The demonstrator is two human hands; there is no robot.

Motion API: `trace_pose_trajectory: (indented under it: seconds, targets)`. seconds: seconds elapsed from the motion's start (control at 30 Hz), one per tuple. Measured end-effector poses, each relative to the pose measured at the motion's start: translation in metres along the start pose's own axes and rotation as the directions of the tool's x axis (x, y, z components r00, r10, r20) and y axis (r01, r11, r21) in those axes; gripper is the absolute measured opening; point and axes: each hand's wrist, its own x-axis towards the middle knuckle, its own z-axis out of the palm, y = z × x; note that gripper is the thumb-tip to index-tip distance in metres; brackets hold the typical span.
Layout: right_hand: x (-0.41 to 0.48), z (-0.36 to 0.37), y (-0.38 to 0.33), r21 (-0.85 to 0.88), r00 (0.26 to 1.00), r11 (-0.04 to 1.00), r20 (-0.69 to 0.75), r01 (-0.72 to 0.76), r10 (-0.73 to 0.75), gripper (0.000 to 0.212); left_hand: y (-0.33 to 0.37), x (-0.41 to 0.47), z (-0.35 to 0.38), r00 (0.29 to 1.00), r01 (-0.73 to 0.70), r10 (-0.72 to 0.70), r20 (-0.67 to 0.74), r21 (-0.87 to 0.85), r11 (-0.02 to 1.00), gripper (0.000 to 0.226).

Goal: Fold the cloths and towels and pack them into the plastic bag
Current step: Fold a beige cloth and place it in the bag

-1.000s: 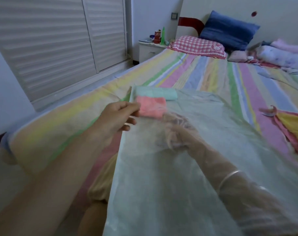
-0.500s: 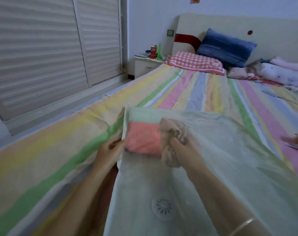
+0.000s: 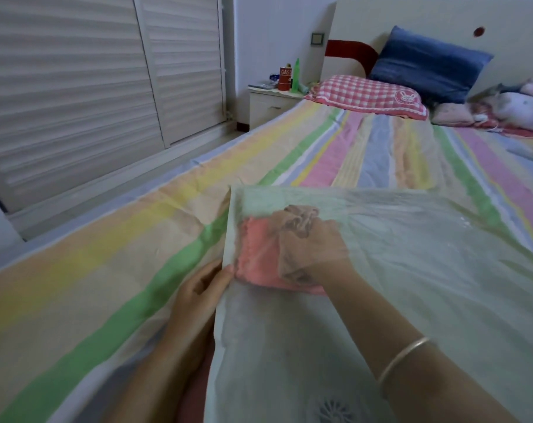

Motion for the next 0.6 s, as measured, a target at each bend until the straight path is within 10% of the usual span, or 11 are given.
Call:
trace_pose_trajectory:
  seconds: [0.3, 0.43, 0.6]
  targets:
    - [-0.005, 0.001, 0.005, -0.380, 0.993, 0.918, 0.010, 0.113, -0.118, 0.091, -0.002, -0.003, -0.002, 0.999, -0.046, 0.045, 0.029, 0.045, 0.998, 0.018]
    - [-0.031, -0.001, -0.008, -0.447, 0.791, 0.749, -0.135, 0.489, -0.597, 0.043, -0.003, -0.002, -0.002, 0.997, -0.065, 0.062, 0.034, 0.079, 0.995, 0.018]
    - [-0.026, 0.021, -0.021, -0.564, 0.896, 0.699, 0.220, 0.440, -0.385, 0.067, 0.000, -0.004, 0.001, 0.997, -0.070, 0.069, 0.028, 0.033, 0.997, 0.018]
